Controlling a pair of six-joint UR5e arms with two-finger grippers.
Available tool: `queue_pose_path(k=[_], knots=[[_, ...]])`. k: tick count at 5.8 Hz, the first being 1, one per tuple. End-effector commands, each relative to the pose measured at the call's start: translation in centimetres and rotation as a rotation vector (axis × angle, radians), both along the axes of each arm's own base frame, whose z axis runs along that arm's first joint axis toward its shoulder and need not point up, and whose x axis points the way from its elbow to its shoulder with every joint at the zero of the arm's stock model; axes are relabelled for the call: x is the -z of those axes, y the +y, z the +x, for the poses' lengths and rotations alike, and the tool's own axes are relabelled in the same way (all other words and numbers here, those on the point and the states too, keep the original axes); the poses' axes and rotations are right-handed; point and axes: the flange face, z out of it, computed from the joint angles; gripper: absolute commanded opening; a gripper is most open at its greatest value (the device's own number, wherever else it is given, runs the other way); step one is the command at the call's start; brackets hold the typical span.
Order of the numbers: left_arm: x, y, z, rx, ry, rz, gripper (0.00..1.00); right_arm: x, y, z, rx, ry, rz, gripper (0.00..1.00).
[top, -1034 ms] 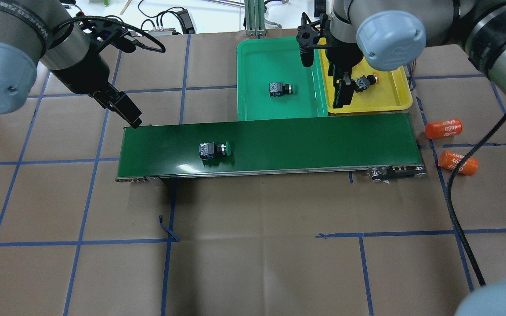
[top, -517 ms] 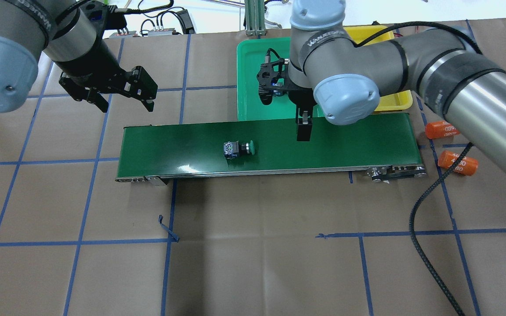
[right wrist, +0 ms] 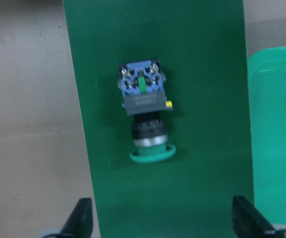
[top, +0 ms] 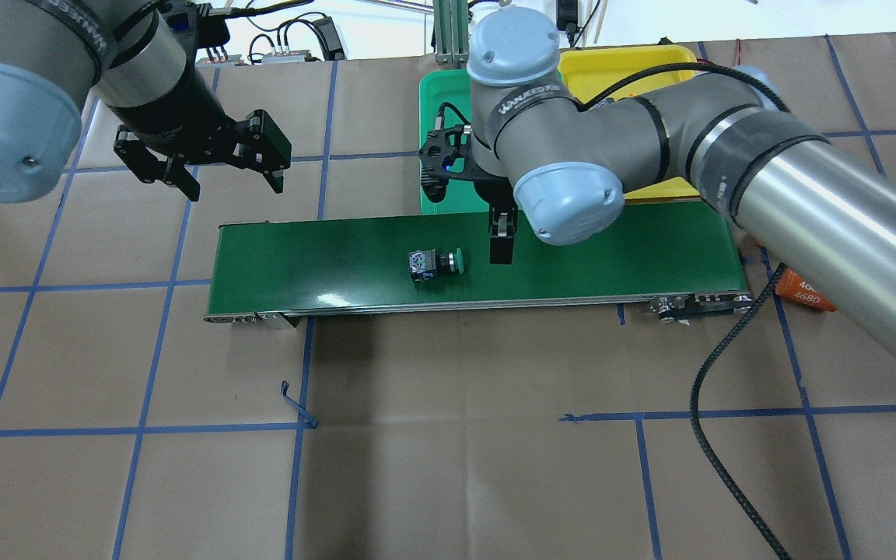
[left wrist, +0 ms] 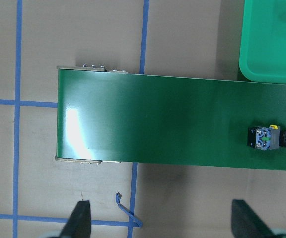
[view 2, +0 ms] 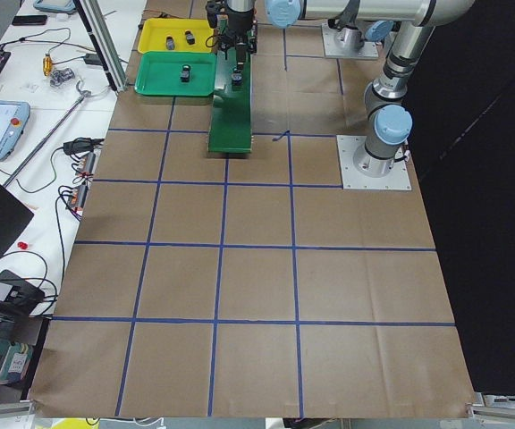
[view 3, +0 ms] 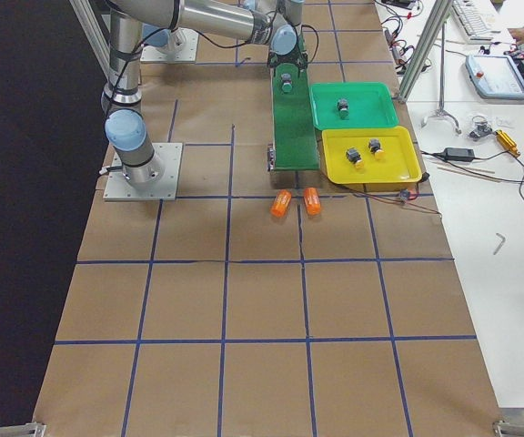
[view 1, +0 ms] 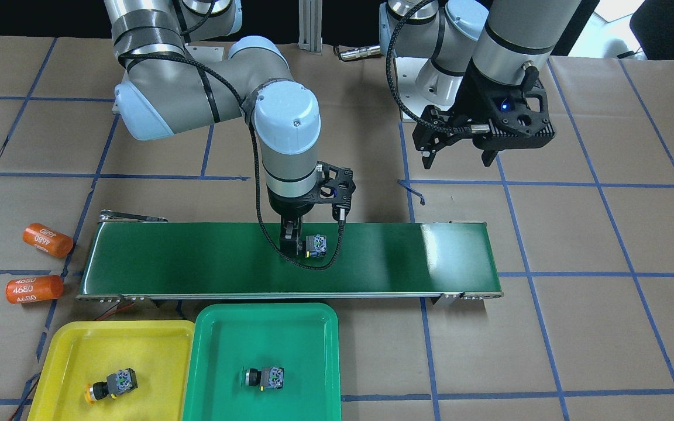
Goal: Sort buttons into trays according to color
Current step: 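Grasp the green button on the belt with the right gripper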
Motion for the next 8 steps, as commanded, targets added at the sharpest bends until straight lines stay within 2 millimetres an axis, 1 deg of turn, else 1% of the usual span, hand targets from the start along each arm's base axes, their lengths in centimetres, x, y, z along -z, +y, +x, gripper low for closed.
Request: queue_pose_path(k=[1,2,3,4,5,6,7,8], knots=[[-0.1,0.0,0.0,0.0,-0.001,-0.003,0.99,3.4,1.0,-0.2,-0.134,-0.01,-0.029,1.0],[-0.2,0.0,0.1,0.003,0.0,-0.006,0.99,4.5,1.2,-1.7,-0.139,-0.006,-0.028,1.0],[-0.2,-0.1,0.1,0.004,0.001,-0.006,0.99,4.3,0.6,-2.7,-0.116,0.003,-0.037,0.74],[-0.2,-0.2,0.4,-0.003,0.006,-0.006,0.99,4.6,0.2,-3.7,-0.108,0.011,-0.026,0.56],[-0.3,-0.1,0.5,-0.002,0.001,-0.009,0.99,4.5,-1.2,-6.1,-0.105,0.046,-0.037,0.29],[-0.3,-0.1,0.6,-0.003,0.001,-0.009,0.99,4.4,-2.4,-8.5,-0.104,0.06,-0.038,0.16],[-0.4,-0.1,0.7,-0.005,0.001,-0.011,0.99,3.4,-2.9,-9.6,-0.09,0.062,-0.048,0.09],[-0.6,0.0,0.8,-0.006,0.001,-0.016,0.99,-0.4,-3.6,-10.1,-0.099,0.079,-0.124,0.09]])
